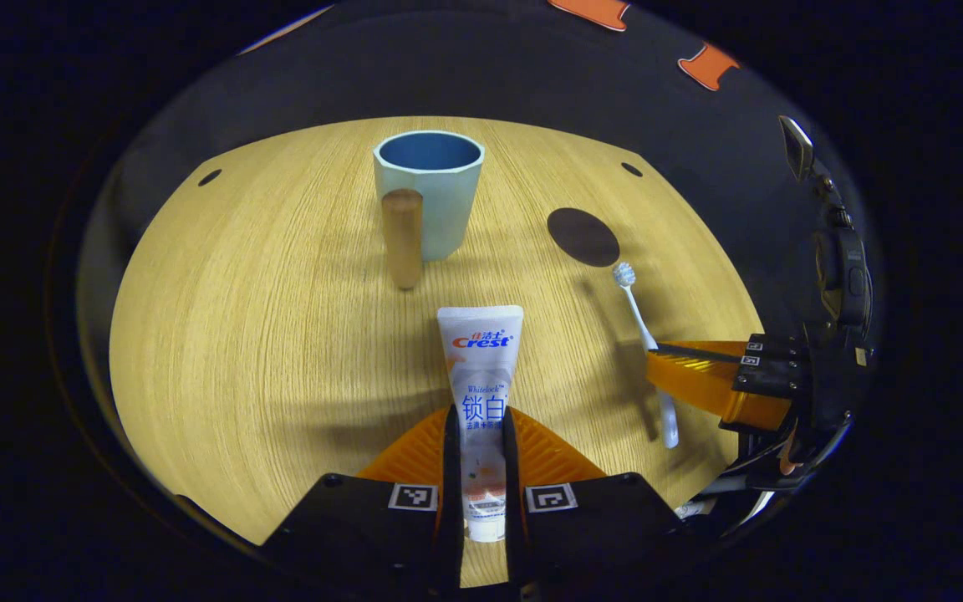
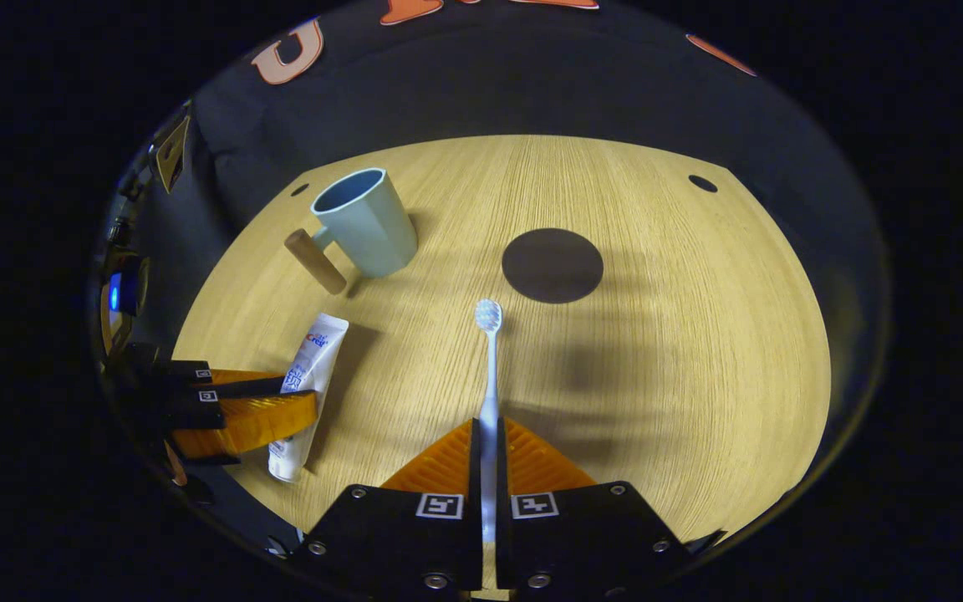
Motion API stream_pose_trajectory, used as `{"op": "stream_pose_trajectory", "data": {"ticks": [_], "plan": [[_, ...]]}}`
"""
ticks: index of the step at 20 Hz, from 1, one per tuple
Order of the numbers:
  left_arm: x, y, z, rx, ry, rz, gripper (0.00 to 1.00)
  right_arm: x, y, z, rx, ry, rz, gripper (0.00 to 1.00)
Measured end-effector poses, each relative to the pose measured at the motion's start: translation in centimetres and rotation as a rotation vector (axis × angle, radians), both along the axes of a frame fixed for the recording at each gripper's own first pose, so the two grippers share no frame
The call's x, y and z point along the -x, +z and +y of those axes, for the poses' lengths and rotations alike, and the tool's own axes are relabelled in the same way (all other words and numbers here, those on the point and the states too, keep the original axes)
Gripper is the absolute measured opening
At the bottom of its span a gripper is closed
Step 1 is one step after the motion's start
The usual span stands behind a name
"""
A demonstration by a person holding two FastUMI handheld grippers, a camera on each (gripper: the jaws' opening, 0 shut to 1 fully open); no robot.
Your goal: Put the toothbrush and toothpaste on the desktop into the cup, then pick up the cup and place it on the coaster on the desktop.
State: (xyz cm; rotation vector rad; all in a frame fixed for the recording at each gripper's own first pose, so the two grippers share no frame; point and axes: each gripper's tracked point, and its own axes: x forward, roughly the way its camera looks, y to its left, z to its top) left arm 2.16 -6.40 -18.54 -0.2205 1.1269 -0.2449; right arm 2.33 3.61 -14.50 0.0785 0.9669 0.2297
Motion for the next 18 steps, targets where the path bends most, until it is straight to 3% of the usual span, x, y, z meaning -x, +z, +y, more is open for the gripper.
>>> {"op": "stream_pose_trajectory", "data": {"ticks": [7, 18], "plan": [[-1.0, 0.1, 0.0, 0.0, 0.041, -0.16, 0.24, 0.1, 3.2, -1.0, -0.045, -0.003, -0.114, 0.07], [-4.1, 5.2, 2.9, 0.01, 0.092, -0.404, 0.24, -1.5, 6.4, -1.8, -0.077, -0.02, -0.286, 0.07]]}}
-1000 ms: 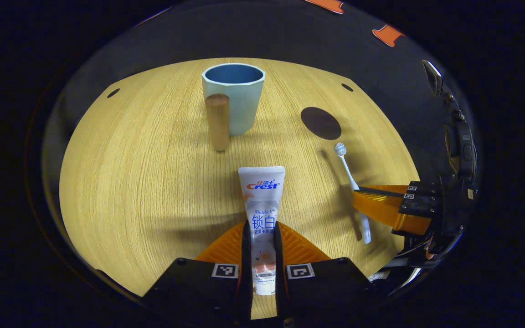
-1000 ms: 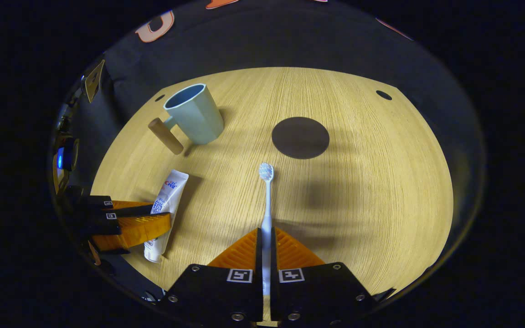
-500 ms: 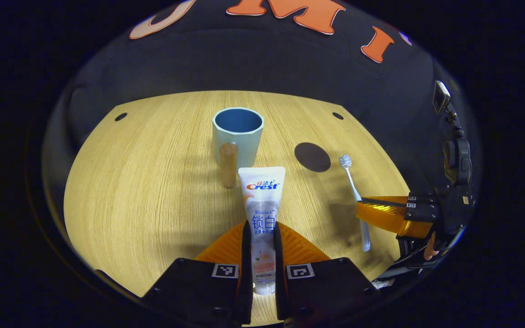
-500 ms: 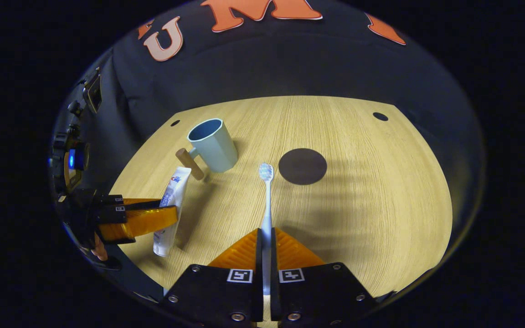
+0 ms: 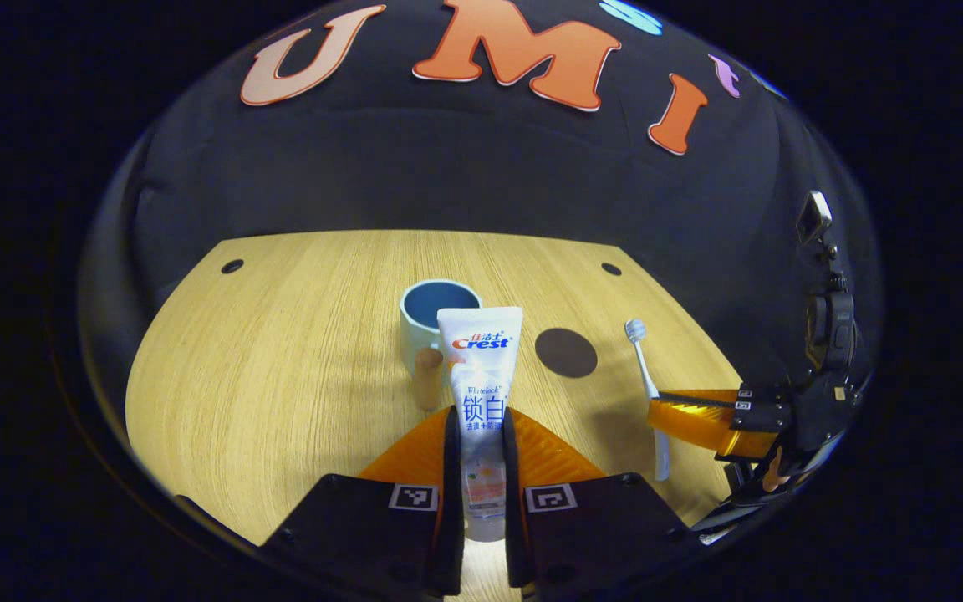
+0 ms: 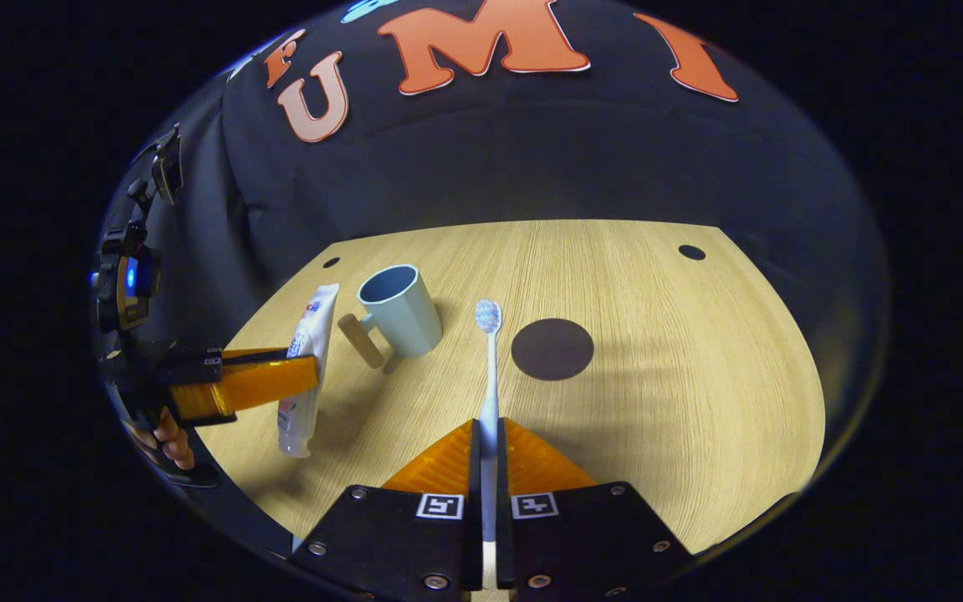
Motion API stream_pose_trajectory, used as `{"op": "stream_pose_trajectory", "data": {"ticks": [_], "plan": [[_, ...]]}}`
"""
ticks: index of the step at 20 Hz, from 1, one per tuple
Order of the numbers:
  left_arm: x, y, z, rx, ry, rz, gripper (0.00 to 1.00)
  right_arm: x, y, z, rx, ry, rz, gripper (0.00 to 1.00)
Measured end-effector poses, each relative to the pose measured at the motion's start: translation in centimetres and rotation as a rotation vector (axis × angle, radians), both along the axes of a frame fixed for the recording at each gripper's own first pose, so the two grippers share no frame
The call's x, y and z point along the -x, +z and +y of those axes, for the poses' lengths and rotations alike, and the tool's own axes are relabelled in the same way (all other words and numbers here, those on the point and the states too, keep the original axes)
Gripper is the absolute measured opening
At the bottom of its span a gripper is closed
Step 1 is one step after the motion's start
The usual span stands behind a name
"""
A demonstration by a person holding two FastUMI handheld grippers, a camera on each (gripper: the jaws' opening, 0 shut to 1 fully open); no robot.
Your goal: Put the toothbrush and toothpaste on the desktop into the cup, then pick up the cup and place it on the coaster on the desktop.
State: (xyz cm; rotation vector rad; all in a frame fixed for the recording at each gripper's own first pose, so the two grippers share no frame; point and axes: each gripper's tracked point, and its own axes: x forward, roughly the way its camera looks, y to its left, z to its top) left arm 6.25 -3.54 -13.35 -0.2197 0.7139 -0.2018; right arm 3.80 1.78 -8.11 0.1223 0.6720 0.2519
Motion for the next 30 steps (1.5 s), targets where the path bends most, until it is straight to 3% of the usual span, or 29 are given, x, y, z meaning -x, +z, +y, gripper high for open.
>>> {"op": "stream_pose_trajectory", "data": {"ticks": [15, 22, 30], "plan": [[-7.9, 7.8, 2.2, -0.008, 0.079, -0.404, 0.24, -2.6, 1.7, -0.3, 0.009, -0.006, -0.171, 0.07], [-12.6, 7.2, 3.9, 0.033, 0.146, -0.485, 0.24, -4.3, 2.2, 0.0, 0.009, 0.004, -0.226, 0.06], [-16.3, 3.0, 3.9, 0.071, 0.158, -0.447, 0.24, -5.9, 1.7, 0.0, -0.001, 0.0, -0.246, 0.06]]}}
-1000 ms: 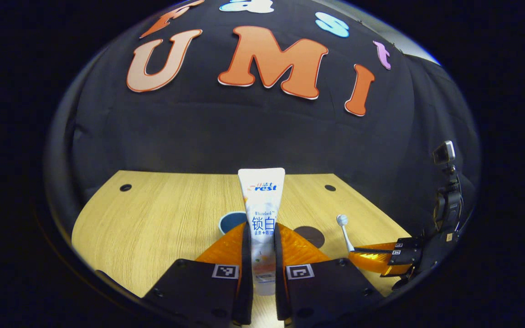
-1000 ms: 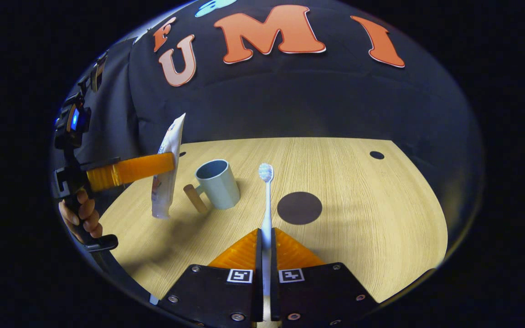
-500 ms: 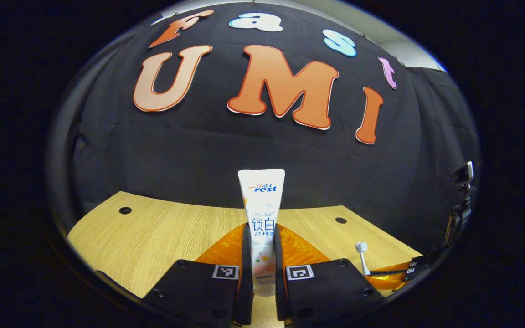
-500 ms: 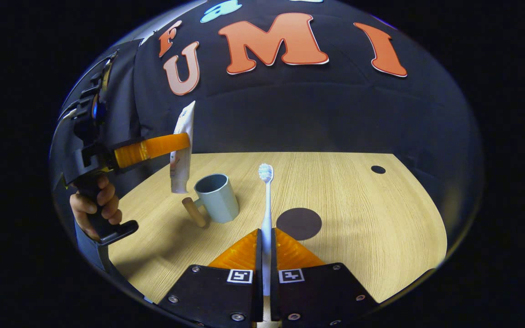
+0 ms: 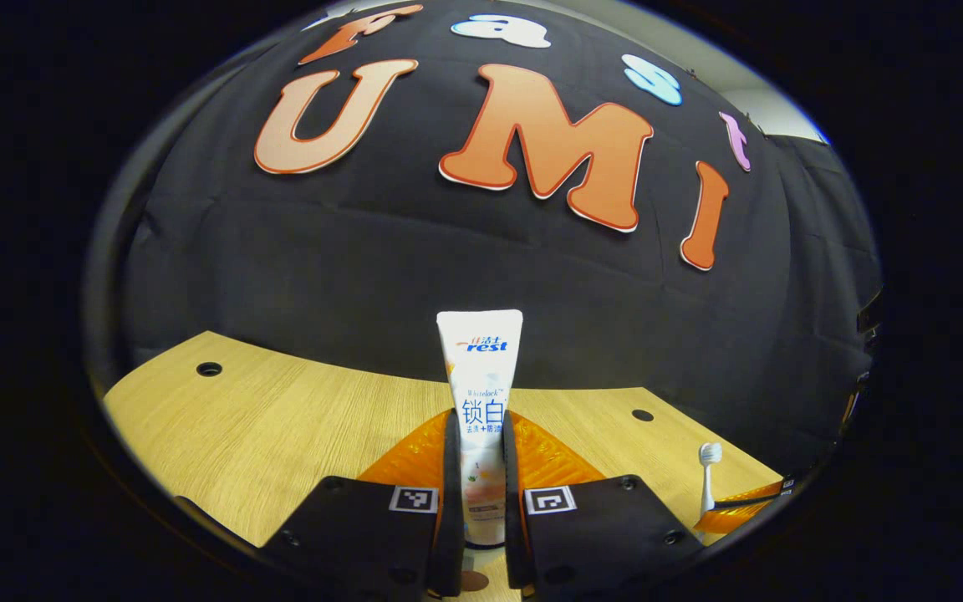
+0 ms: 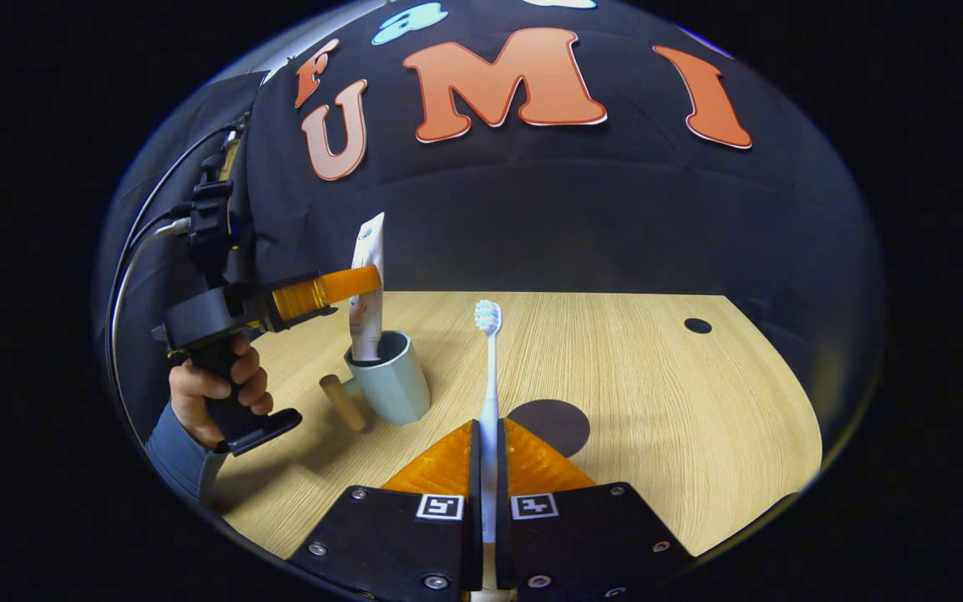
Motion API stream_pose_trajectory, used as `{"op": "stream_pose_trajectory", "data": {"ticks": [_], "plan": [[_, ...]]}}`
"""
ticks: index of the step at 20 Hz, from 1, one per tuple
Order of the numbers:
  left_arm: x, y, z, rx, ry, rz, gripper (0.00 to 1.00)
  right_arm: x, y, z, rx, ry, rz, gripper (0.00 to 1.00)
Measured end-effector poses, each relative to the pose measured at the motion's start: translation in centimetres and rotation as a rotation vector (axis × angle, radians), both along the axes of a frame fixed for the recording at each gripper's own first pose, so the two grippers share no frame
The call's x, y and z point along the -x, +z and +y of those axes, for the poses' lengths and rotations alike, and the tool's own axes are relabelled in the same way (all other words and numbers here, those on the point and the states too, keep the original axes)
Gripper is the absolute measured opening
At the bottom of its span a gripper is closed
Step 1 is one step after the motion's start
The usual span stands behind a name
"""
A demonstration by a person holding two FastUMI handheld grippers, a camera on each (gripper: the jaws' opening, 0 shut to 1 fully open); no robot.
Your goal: Put the toothbrush and toothpaste on the desktop into the cup, then pick up the cup and place it on the coaster on the desktop.
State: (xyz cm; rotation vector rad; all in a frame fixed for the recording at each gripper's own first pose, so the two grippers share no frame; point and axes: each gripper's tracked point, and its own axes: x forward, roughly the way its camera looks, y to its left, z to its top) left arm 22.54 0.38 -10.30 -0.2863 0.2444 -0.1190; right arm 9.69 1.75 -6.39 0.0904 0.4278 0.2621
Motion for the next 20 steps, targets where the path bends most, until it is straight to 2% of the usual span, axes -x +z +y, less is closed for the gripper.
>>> {"op": "stream_pose_trajectory", "data": {"ticks": [9, 17, 20], "plan": [[-0.4, -2.6, 0.1, 0.015, -0.017, 0.051, 0.25, -0.7, -0.3, -0.1, -0.006, -0.019, -0.008, 0.06], [1.2, -3.6, 0.1, 0.024, -0.072, 0.1, 0.37, -2.2, 0.8, 2.6, -0.055, -0.019, -0.075, 0.07], [2.0, -2.7, 0.1, 0.016, -0.082, 0.072, 0.43, -2.8, 1.9, 3.5, -0.104, -0.018, -0.119, 0.07]]}}
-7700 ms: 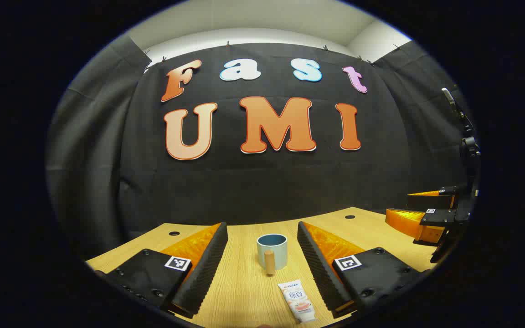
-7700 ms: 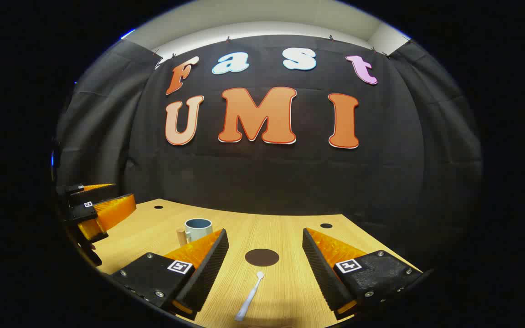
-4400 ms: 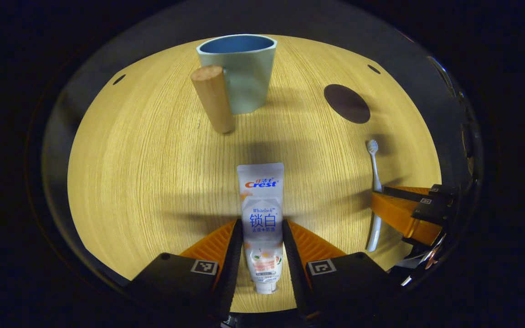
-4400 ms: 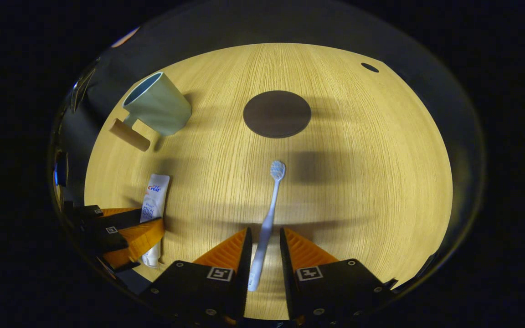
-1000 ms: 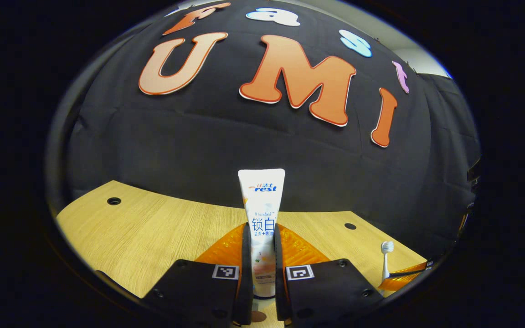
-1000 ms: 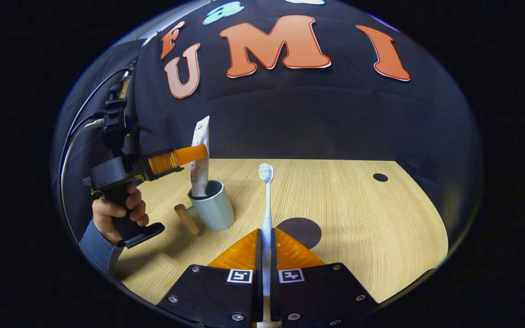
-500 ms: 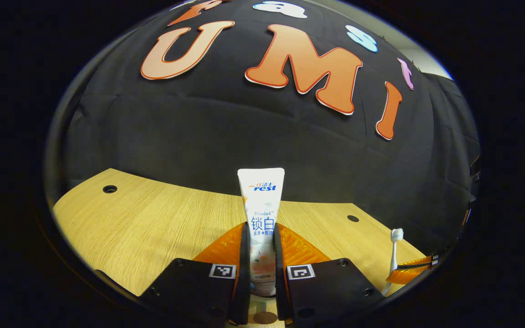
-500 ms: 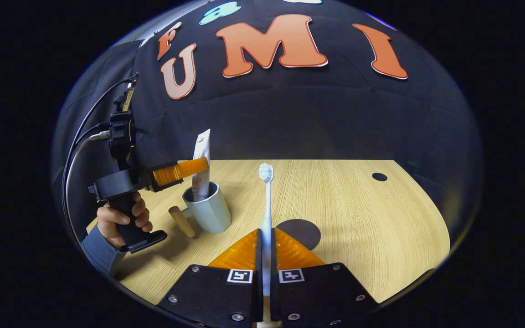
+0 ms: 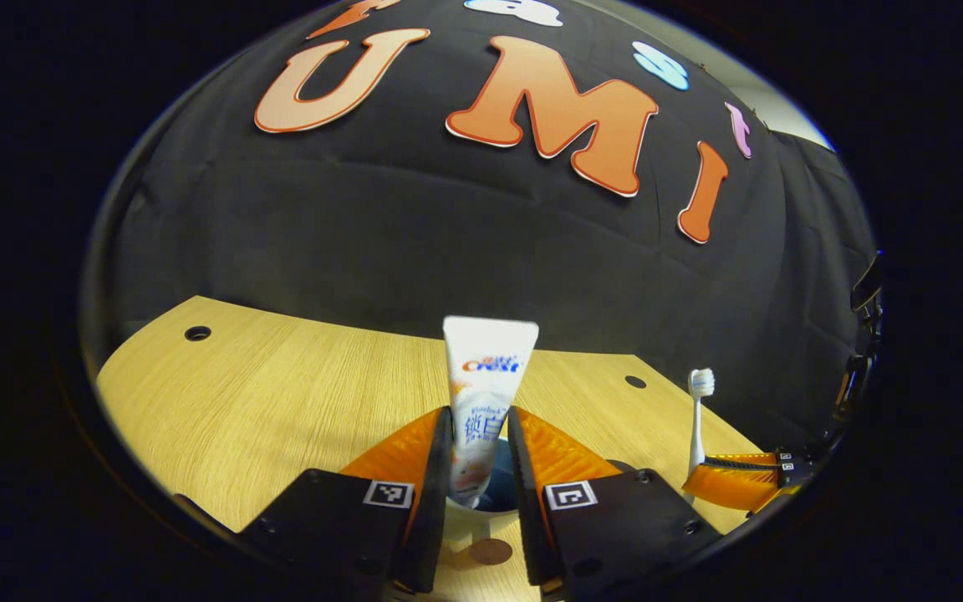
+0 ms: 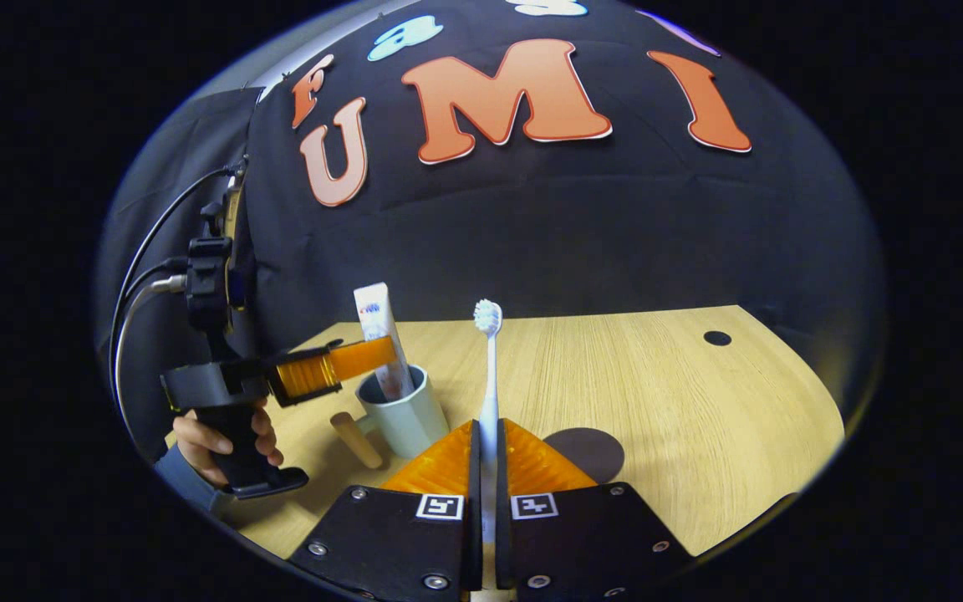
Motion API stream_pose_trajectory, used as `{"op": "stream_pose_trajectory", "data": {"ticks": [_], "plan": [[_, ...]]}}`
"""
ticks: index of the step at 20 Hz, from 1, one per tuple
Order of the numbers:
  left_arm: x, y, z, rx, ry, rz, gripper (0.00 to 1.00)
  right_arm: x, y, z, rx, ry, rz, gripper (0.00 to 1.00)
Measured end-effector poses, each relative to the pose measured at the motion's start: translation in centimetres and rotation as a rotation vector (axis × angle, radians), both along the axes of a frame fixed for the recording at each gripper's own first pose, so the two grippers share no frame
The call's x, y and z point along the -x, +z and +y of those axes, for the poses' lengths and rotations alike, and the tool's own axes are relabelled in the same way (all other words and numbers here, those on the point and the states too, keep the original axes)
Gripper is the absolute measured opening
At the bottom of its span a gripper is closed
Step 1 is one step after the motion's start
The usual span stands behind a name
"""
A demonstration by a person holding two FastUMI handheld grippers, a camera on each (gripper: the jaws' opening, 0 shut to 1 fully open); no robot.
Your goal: Put the toothbrush and toothpaste on the desktop into the cup, then pick up the cup and place it on the coaster on the desktop.
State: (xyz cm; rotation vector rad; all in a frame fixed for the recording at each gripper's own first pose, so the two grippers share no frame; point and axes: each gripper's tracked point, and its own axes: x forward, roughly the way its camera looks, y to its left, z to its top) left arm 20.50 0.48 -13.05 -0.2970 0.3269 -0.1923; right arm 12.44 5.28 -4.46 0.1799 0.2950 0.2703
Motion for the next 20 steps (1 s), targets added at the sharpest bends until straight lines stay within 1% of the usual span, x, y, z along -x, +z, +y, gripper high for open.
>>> {"op": "stream_pose_trajectory", "data": {"ticks": [1, 2, 5, 6, 7, 8, 9, 12, 13, 15, 20], "plan": [[0.0, 0.7, 0.2, -0.012, 0.008, -0.029, 0.43, -0.2, 0.4, 0.2, -0.015, -0.001, -0.013, 0.06], [0.4, 1.6, 0.5, -0.022, 0.011, -0.058, 0.4, -0.4, 0.7, 0.4, -0.03, -0.004, -0.026, 0.06], [1.5, 2.2, 0.7, -0.047, 0.003, -0.073, 0.41, -1.0, 1.9, 1.2, -0.08, -0.005, -0.062, 0.07], [1.8, 2.3, 0.8, -0.054, 0.001, -0.074, 0.52, -1.2, 2.2, 1.6, -0.099, -0.001, -0.074, 0.07], [2.2, 2.4, 1.0, -0.064, -0.003, -0.08, 0.55, -1.4, 2.7, 2.1, -0.118, 0.005, -0.091, 0.07], [2.8, 2.4, 1.2, -0.076, -0.002, -0.087, 0.62, -1.6, 3.3, 2.5, -0.135, 0.012, -0.112, 0.07], [3.2, 2.5, 1.4, -0.088, -0.004, -0.091, 0.65, -1.8, 3.9, 3.0, -0.149, 0.018, -0.134, 0.07], [4.6, 3.0, 2.3, -0.126, -0.004, -0.105, 0.85, -2.6, 5.2, 4.0, -0.173, 0.027, -0.185, 0.07], [5.1, 3.1, 2.5, -0.136, -0.003, -0.106, 0.86, -3.0, 5.7, 4.4, -0.185, 0.029, -0.2, 0.06], [6.0, 3.4, 3.1, -0.15, -0.001, -0.113, 0.92, -3.5, 6.5, 5.0, -0.212, 0.036, -0.232, 0.06], [7.5, 3.2, 4.2, -0.191, 0.005, -0.114, 0.92, -5.5, 7.8, 5.6, -0.295, 0.027, -0.28, 0.07]]}}
